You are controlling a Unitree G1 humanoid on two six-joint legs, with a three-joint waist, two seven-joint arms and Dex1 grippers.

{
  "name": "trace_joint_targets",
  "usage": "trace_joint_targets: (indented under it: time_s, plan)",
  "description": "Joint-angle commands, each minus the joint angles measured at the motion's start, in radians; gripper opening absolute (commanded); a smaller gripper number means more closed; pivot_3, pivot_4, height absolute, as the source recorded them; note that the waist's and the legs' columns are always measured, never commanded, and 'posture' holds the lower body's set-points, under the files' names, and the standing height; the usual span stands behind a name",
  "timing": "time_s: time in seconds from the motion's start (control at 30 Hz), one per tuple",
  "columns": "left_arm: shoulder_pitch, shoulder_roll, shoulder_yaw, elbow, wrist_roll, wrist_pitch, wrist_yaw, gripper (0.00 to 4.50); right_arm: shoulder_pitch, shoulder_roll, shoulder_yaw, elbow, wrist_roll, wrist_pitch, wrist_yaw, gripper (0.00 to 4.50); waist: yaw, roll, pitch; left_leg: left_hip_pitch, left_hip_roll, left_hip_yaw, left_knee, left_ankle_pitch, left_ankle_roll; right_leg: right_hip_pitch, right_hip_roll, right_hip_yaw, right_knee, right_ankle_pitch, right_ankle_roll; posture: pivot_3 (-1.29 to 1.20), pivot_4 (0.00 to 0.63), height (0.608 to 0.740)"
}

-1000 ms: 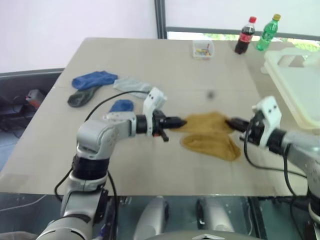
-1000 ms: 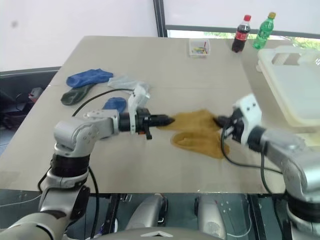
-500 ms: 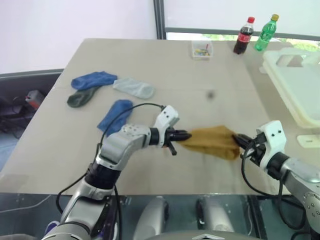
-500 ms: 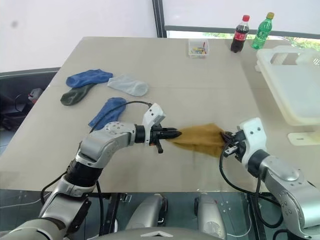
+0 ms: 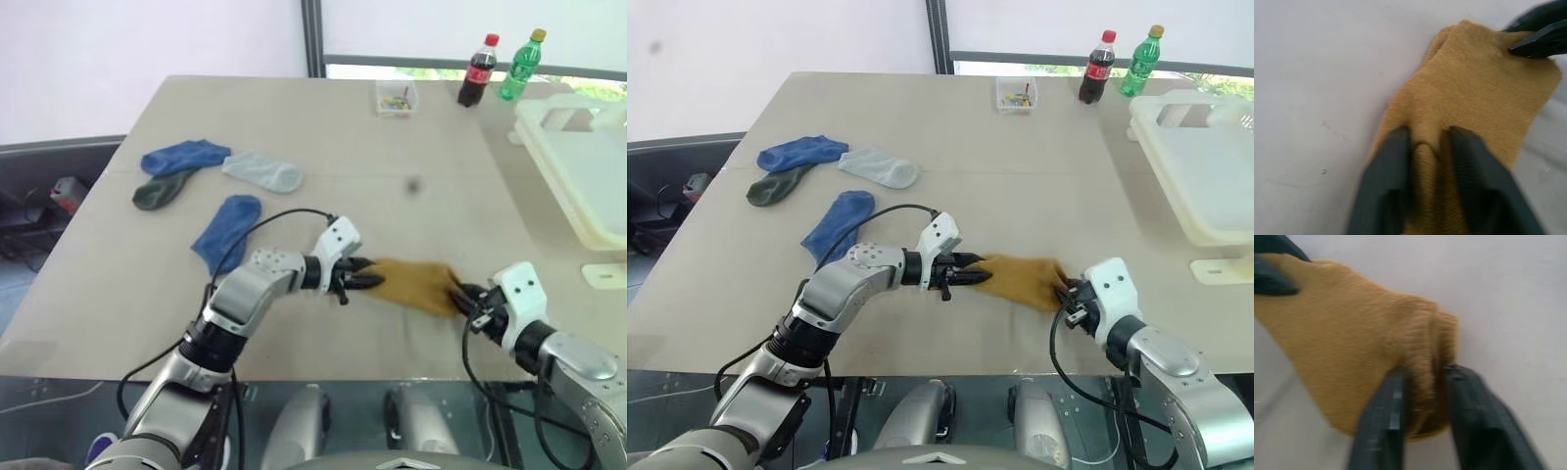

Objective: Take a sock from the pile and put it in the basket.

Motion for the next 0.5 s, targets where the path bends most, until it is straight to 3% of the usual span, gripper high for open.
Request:
trace_joint_targets:
  time_s: [0.03, 0.2, 0.23, 0.27, 0.33, 0.4, 0.5]
  plan:
    - [-0.002, 0.029, 0.092, -0.053, -0.038, -0.003, -0.014, 3.83, 0.014, -0.041, -0.053, -0.057, 0.014, -0.035, 0.046, 3.39, -0.001, 0.000, 0.000, 0.000, 0.000, 0.000, 0.000, 0.000, 0.000, 0.000, 0.000, 0.000, 0.000, 0.000, 0.000, 0.00, 0.150, 0.740]
    - [-0.002, 0.105, 0.182, -0.035, -0.106, 0.028, -0.093, 3.83, -0.002, -0.083, -0.145, -0.085, 0.099, -0.075, 0.147, 3.39, -0.003, 0.000, 0.000, 0.000, 0.001, 0.000, 0.000, 0.000, 0.000, 0.000, 0.001, 0.000, 0.000, 0.000, 0.000, 0.00, 0.150, 0.740]
    - [-0.001, 0.115, 0.188, -0.029, -0.109, 0.025, -0.104, 3.87, -0.009, -0.085, -0.146, -0.079, 0.108, -0.080, 0.155, 2.82, -0.002, 0.000, 0.000, 0.000, 0.001, 0.000, 0.000, 0.000, 0.000, 0.000, 0.001, 0.000, 0.000, 0.000, 0.000, 0.00, 0.150, 0.740]
    - [-0.007, 0.120, 0.193, -0.018, -0.117, 0.036, -0.114, 3.87, -0.017, -0.089, -0.138, -0.066, 0.114, -0.091, 0.171, 2.67, -0.002, 0.000, 0.000, 0.000, 0.001, 0.000, 0.000, 0.000, 0.000, 0.000, 0.000, 0.000, 0.000, 0.000, 0.000, 0.00, 0.150, 0.740]
    - [-0.019, 0.118, 0.202, 0.005, -0.129, 0.056, -0.120, 3.87, -0.032, -0.096, -0.112, -0.038, 0.116, -0.114, 0.200, 1.52, 0.002, 0.000, 0.000, 0.000, 0.000, 0.000, 0.000, 0.000, 0.000, 0.000, 0.000, 0.000, 0.000, 0.000, 0.000, 0.00, 0.150, 0.740]
    - [-0.025, 0.109, 0.206, 0.021, -0.132, 0.066, -0.118, 3.87, -0.044, -0.101, -0.072, -0.005, 0.101, -0.144, 0.226, 0.74, 0.002, 0.000, 0.000, 0.000, 0.000, 0.000, 0.000, 0.000, 0.000, 0.001, 0.000, -0.001, -0.001, 0.000, 0.000, 0.00, 0.150, 0.740]
    - [-0.010, 0.096, 0.175, 0.014, -0.133, 0.076, -0.126, 3.87, -0.072, -0.106, 0.029, 0.108, 0.041, -0.217, 0.273, 0.02, -0.001, -0.001, 0.000, 0.000, 0.000, 0.000, 0.000, 0.000, 0.000, 0.000, 0.000, -0.001, -0.001, 0.000, 0.000, 0.00, 0.150, 0.740]
